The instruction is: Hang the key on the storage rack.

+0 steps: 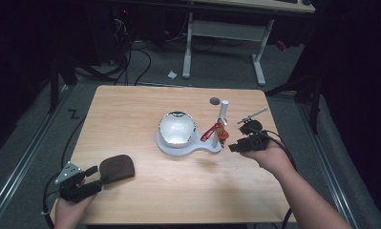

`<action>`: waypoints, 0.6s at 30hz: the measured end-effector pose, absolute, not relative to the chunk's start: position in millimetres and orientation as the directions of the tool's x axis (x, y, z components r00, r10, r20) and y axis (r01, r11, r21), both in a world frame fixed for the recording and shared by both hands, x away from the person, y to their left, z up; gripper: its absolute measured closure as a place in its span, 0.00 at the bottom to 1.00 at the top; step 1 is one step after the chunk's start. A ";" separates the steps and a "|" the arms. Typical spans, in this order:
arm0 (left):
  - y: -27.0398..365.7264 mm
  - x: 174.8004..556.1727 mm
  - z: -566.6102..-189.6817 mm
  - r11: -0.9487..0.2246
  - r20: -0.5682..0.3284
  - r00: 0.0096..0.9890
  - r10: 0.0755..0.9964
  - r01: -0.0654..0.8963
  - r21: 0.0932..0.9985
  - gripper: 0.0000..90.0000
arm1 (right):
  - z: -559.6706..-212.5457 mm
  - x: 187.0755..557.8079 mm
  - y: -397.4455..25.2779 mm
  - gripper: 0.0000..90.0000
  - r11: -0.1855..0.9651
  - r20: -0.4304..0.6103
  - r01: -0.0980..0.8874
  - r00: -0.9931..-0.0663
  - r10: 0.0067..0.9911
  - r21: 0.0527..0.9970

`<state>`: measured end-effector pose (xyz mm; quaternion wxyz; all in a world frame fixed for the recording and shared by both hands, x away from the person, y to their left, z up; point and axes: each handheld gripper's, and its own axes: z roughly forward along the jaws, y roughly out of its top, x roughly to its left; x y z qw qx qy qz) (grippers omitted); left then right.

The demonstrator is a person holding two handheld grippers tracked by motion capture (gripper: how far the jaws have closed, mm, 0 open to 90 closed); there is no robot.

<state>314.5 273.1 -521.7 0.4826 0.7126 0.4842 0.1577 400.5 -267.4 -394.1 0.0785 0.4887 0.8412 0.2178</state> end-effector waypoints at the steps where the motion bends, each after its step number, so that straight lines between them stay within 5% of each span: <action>1: 273.2 314.8 -521.8 -0.063 -0.246 0.478 0.843 0.542 0.838 0.37 | -396.3 396.9 -269.6 0.59 0.424 0.079 0.788 -0.506 0.859 0.446; 18: 270.1 316.3 -526.1 -0.065 -0.265 0.467 0.844 0.578 0.813 0.35 | -456.4 344.2 -288.3 0.56 0.415 -0.022 0.731 -0.482 0.876 0.542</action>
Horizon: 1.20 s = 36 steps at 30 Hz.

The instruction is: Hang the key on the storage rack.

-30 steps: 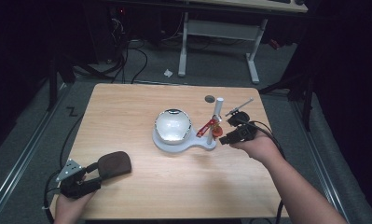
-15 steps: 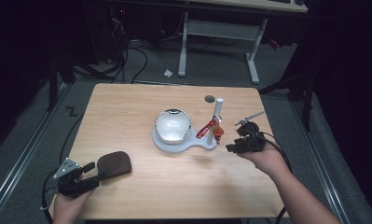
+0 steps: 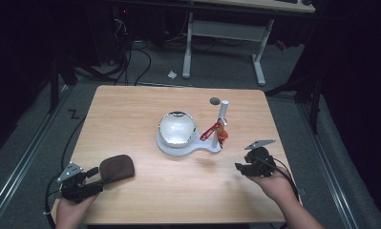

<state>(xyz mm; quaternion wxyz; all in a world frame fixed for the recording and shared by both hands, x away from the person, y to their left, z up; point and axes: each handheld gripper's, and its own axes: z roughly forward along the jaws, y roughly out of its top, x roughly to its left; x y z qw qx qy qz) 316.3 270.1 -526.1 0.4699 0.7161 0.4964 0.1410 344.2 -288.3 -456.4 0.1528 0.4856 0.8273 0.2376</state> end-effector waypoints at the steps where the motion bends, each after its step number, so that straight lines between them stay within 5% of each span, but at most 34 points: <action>1: 269.9 316.3 -526.2 -0.065 -0.265 0.467 0.844 0.579 0.813 0.34 | -465.0 339.0 -290.8 0.56 0.405 -0.019 0.728 -0.475 0.880 0.553; 20: 273.7 317.6 -522.1 -0.066 -0.234 0.465 0.854 0.542 0.838 0.37 | -524.0 286.7 -289.5 0.57 0.323 -0.049 0.641 -0.406 0.913 0.697; 36: 282.4 342.4 -534.3 0.064 -0.361 0.394 0.845 0.596 0.800 0.67 | -524.8 280.3 -294.5 0.57 0.327 -0.057 0.610 -0.419 0.906 0.722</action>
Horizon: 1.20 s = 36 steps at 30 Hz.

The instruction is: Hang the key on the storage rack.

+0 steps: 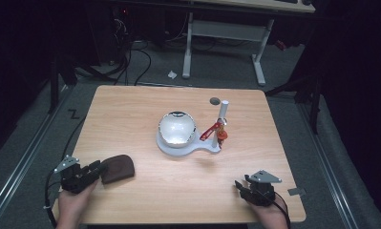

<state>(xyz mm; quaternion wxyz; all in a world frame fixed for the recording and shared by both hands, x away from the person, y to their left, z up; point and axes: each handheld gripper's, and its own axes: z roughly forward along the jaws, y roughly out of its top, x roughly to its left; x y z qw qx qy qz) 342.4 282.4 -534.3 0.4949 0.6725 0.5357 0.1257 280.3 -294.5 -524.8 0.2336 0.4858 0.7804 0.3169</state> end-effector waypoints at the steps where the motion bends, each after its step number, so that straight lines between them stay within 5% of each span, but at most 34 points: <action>1: 282.2 342.1 -534.5 0.064 -0.364 0.394 0.844 0.600 0.798 0.68 | -524.3 279.9 -293.8 0.57 0.327 -0.058 0.608 -0.420 0.906 0.723; 10: 281.1 340.0 -538.7 0.075 -0.453 0.425 0.784 0.659 0.748 0.66 | -523.3 279.0 -295.1 0.57 0.318 -0.054 0.609 -0.411 0.910 0.727; 24: 269.6 328.6 -535.5 0.010 -0.391 0.466 0.794 0.634 0.774 0.93 | -524.6 280.1 -297.2 0.57 0.303 -0.038 0.618 -0.404 0.914 0.725; 36: 264.1 320.6 -524.8 -0.002 -0.344 0.504 0.792 0.565 0.825 0.95 | -523.9 280.3 -299.8 0.57 0.293 -0.030 0.617 -0.400 0.916 0.730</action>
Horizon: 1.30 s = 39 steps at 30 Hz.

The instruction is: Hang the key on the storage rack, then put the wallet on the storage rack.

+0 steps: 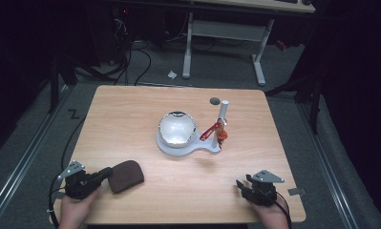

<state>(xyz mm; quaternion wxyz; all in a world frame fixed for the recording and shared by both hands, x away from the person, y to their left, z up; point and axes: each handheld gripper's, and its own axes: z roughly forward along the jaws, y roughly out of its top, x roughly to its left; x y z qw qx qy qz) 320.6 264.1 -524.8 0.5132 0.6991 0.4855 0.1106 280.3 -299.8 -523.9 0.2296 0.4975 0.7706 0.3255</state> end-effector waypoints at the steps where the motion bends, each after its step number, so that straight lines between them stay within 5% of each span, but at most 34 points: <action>1: 263.3 319.3 -523.4 -0.003 -0.337 0.508 0.793 0.557 0.831 0.95 | -523.6 280.2 -299.9 0.57 0.291 -0.029 0.618 -0.398 0.917 0.731; 39: 246.8 294.9 -483.8 0.017 -0.199 0.534 0.822 0.325 0.945 0.97 | -518.9 281.9 -305.5 0.58 0.253 -0.023 0.588 -0.369 0.929 0.768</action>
